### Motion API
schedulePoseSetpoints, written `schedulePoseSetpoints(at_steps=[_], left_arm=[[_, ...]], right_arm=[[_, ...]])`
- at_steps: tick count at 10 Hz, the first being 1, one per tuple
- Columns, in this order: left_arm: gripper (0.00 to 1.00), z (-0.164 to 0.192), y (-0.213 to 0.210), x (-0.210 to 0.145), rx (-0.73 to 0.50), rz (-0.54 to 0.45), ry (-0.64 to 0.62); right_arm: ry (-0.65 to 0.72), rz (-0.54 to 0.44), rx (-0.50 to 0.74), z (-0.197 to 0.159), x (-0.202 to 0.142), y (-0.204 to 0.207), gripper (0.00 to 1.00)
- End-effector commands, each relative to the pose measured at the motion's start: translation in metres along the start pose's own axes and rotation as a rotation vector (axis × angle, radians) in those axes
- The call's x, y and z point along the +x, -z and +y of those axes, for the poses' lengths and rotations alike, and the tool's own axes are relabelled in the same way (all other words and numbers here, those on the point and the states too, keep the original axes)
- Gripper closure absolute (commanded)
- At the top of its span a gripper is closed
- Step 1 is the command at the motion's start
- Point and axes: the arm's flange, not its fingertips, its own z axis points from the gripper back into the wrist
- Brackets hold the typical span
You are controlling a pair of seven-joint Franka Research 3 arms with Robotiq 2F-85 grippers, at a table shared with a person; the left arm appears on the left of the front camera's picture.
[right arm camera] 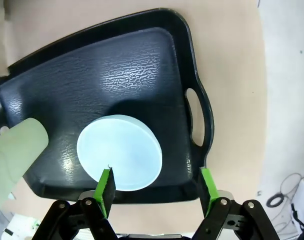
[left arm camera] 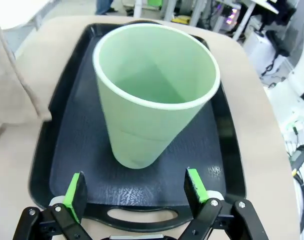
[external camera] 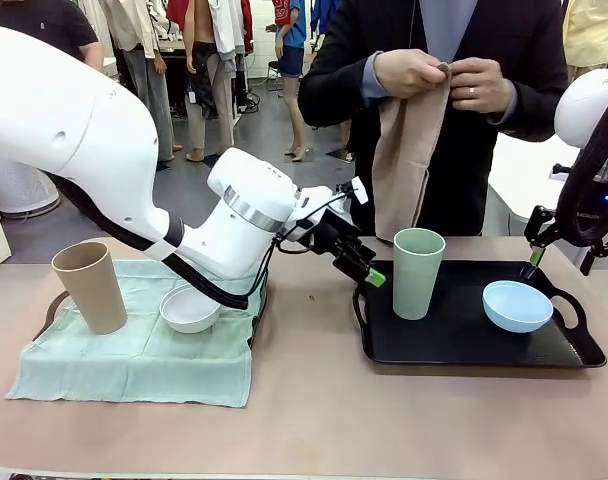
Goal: Set up a tray with a mat and arrange the tableware.
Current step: Pick up the Picnic Bowl and Reusable plastic cup from the Handle tray in front of the human's position and hold them in the air.
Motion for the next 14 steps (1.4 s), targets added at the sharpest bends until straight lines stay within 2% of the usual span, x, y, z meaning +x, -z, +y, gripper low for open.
schedulePoseSetpoints(at_steps=[1,2,3,5,7,10,14], left_arm=[[0.00,0.000,-0.007,0.005,0.033,-0.010,0.001],[0.00,0.000,-0.007,0.005,0.033,-0.010,0.001],[0.00,-0.001,0.001,0.000,-0.003,0.002,0.000],[0.00,-0.015,0.012,0.006,-0.040,-0.028,0.043],[0.00,-0.017,0.014,0.010,-0.043,-0.032,0.059],[0.00,-0.012,0.020,0.008,-0.044,-0.040,0.066],[0.00,-0.002,0.042,0.010,-0.013,-0.110,0.140]], right_arm=[[0.003,-0.003,-0.007,-0.003,0.000,-0.001,0.15],[0.000,0.000,0.000,0.000,0.000,0.000,0.15],[0.028,-0.007,-0.073,-0.002,0.006,0.014,0.15],[0.009,-0.017,-0.072,0.001,0.000,0.029,0.15],[-0.017,-0.089,-0.110,0.009,-0.027,0.035,0.15],[-0.029,-0.155,-0.093,0.007,-0.058,0.048,0.15],[-0.048,-0.168,-0.032,0.005,-0.047,0.068,0.15]])
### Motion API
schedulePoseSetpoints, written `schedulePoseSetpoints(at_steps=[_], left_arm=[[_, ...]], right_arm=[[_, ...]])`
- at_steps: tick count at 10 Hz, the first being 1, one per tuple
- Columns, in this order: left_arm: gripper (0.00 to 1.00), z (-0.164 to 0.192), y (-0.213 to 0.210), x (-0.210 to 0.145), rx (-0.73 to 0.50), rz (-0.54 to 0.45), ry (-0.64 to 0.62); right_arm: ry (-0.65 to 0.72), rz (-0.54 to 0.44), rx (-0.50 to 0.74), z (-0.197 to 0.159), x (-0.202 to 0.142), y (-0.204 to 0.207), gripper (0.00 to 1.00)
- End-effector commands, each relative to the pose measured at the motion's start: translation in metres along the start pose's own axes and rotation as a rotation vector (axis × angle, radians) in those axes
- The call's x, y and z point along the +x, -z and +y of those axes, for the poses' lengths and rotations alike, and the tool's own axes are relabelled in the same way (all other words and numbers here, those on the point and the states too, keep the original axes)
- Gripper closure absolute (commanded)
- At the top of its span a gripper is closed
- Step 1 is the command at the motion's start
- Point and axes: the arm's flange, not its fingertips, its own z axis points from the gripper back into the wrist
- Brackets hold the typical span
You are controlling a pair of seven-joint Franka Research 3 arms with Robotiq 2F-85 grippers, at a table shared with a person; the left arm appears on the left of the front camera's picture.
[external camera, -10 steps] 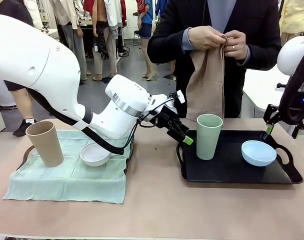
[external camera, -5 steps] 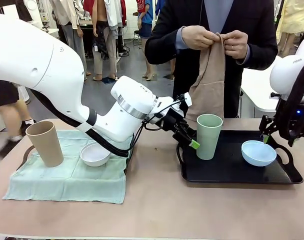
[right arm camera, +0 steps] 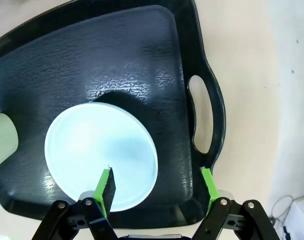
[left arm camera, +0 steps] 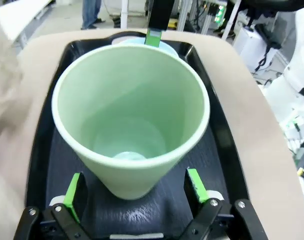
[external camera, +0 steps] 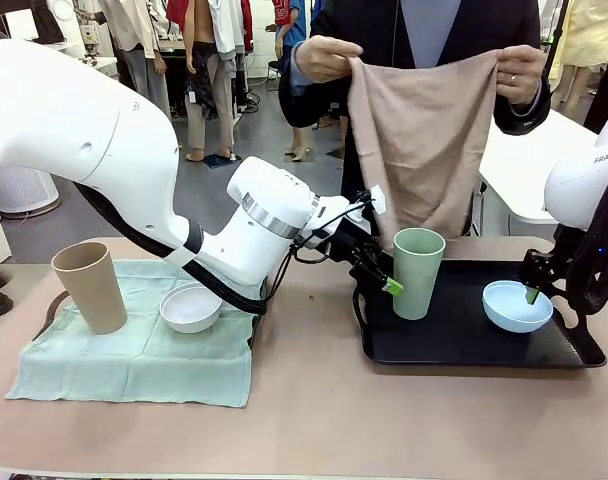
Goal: Set up a tray with a mat and arrange the tableware.
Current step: Pick up the Picnic Bowl and Reusable plastic cup from the Handle tray in front of the human's position and hold them in the air.
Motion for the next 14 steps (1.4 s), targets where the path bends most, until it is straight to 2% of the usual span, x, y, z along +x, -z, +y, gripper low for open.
schedulePoseSetpoints(at_steps=[1,6,7,8,9,10,11,12,14], left_arm=[[0.00,0.006,0.018,-0.003,0.010,-0.075,0.057],[0.00,0.008,0.039,-0.001,-0.019,-0.077,0.074],[0.00,0.008,0.039,-0.003,-0.015,-0.087,0.086],[0.60,0.008,0.040,-0.003,-0.015,-0.089,0.085],[0.60,0.007,0.041,-0.002,-0.011,-0.094,0.085],[1.00,0.007,0.041,-0.002,-0.014,-0.095,0.089],[0.62,0.007,0.041,-0.002,-0.013,-0.095,0.088],[1.00,0.007,0.041,-0.002,-0.014,-0.095,0.087],[1.00,0.005,0.041,-0.003,-0.017,-0.084,0.082]], right_arm=[[0.005,-0.017,0.035,0.001,0.007,0.013,0.15],[-0.061,-0.045,0.101,0.008,0.016,0.026,0.15],[-0.087,-0.045,0.101,0.008,0.016,0.026,0.54],[-0.086,-0.038,0.094,0.008,0.016,0.026,0.74],[-0.085,-0.039,0.091,0.008,0.017,0.026,1.00],[-0.085,-0.040,0.092,0.008,0.017,0.026,1.00],[-0.084,-0.039,0.093,0.008,0.017,0.027,1.00],[-0.082,-0.041,0.094,0.007,0.017,0.027,1.00],[-0.080,-0.042,0.086,0.006,0.017,0.027,1.00]])
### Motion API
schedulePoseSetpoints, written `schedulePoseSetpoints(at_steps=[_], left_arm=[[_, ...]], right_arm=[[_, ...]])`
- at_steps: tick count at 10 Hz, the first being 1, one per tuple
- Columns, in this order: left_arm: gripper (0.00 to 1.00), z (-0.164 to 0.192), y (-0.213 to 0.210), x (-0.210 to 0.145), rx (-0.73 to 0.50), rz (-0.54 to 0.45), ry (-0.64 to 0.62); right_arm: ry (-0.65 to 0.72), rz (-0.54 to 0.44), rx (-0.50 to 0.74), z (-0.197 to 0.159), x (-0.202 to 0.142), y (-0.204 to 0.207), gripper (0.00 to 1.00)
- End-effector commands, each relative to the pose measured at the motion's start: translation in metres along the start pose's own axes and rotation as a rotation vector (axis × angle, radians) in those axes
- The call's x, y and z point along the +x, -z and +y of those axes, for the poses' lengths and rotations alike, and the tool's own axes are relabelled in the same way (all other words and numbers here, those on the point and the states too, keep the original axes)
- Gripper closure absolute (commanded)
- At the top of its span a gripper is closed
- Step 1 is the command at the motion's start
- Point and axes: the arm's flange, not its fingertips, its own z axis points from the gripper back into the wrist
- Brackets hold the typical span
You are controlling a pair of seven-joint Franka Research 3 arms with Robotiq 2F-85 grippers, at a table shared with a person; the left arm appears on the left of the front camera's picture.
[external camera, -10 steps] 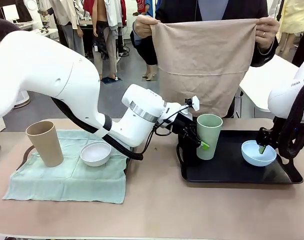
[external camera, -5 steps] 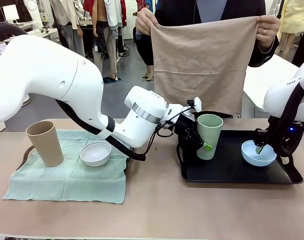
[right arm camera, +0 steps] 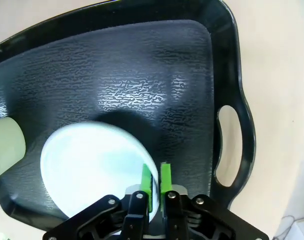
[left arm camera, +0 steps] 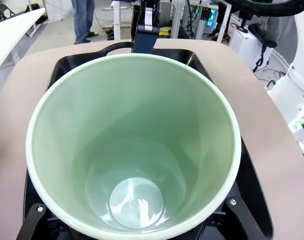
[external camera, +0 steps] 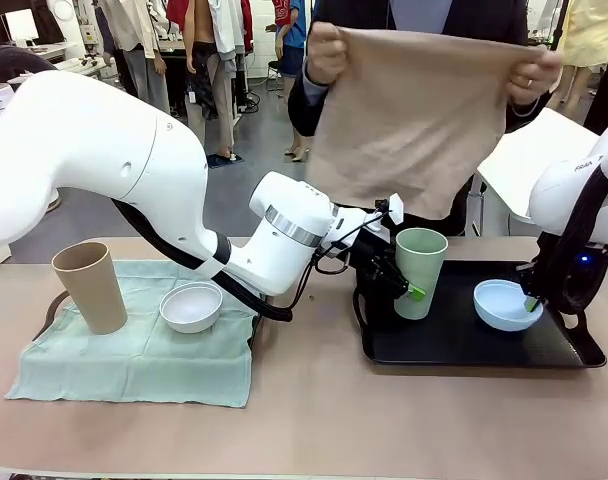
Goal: Set up a tray with a mat and arrange the tableware.
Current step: Pick up the Picnic Bowl and Reusable plastic cup from the Handle tray in front of the human's position and hold them in the air.
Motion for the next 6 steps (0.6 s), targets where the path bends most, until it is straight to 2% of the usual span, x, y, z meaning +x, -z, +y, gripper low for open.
schedulePoseSetpoints(at_steps=[1,2,3,4,6], left_arm=[[0.75,-0.006,-0.001,-0.005,0.013,-0.027,0.019],[0.75,-0.007,-0.004,-0.005,0.017,-0.032,0.020],[1.00,-0.009,-0.006,-0.005,0.020,-0.037,0.021],[0.75,-0.011,-0.007,-0.004,0.022,-0.041,0.018],[0.75,-0.024,-0.019,0.017,0.042,-0.031,-0.025]], right_arm=[[-0.011,-0.012,0.002,-0.002,0.004,0.002,1.00],[-0.014,-0.016,-0.005,-0.001,0.005,0.001,1.00],[-0.016,-0.016,-0.012,0.000,0.005,0.000,1.00],[-0.018,-0.024,-0.018,0.000,0.005,-0.002,1.00],[-0.027,-0.018,0.001,0.001,0.005,-0.034,1.00]])
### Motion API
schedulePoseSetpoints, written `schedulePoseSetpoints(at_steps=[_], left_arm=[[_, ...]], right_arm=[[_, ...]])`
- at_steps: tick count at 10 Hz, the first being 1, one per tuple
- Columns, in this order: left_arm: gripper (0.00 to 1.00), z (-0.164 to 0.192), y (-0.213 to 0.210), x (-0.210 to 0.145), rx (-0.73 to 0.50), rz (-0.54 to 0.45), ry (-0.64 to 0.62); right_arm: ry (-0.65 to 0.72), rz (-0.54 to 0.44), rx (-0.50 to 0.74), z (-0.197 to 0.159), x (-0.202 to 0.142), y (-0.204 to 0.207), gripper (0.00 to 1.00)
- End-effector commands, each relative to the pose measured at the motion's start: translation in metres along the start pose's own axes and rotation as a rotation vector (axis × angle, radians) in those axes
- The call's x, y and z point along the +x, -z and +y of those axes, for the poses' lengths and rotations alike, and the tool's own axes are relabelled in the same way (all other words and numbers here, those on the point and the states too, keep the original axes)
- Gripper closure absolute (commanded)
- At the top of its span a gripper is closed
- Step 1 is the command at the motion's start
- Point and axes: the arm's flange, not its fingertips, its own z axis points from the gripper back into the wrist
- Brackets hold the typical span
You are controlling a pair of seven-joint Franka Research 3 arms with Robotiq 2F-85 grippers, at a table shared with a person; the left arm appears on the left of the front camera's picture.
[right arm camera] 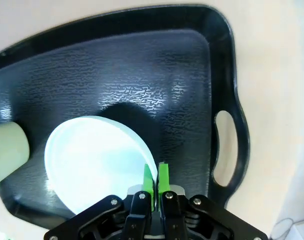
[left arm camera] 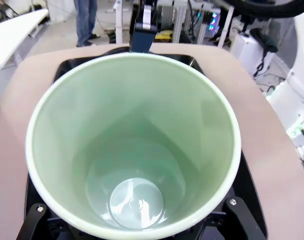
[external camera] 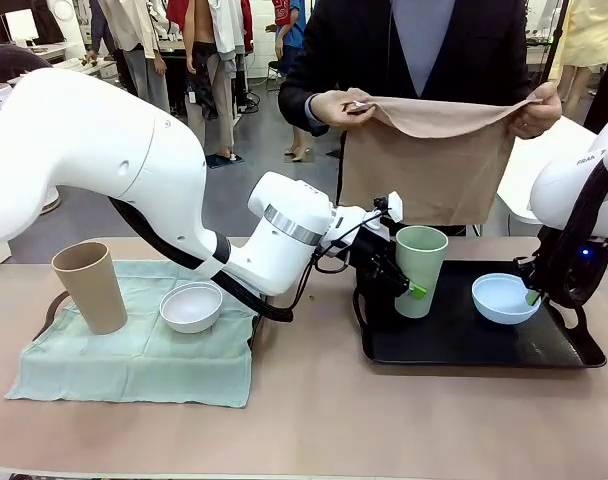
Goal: Set up a tray with a mat and arrange the tableware.
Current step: Pick up the Picnic Bowl and Reusable plastic cup from the Handle tray in front of the human's position and hold them in the air.
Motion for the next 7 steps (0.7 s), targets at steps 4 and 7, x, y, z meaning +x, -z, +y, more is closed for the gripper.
schedulePoseSetpoints(at_steps=[4,7], left_arm=[[0.75,-0.064,-0.052,0.107,0.109,-0.012,0.105],[0.75,-0.092,-0.071,0.170,0.185,0.012,0.190]], right_arm=[[-0.046,-0.080,-0.001,0.002,-0.011,-0.138,1.00],[-0.038,-0.131,-0.031,0.003,-0.023,-0.192,1.00]])
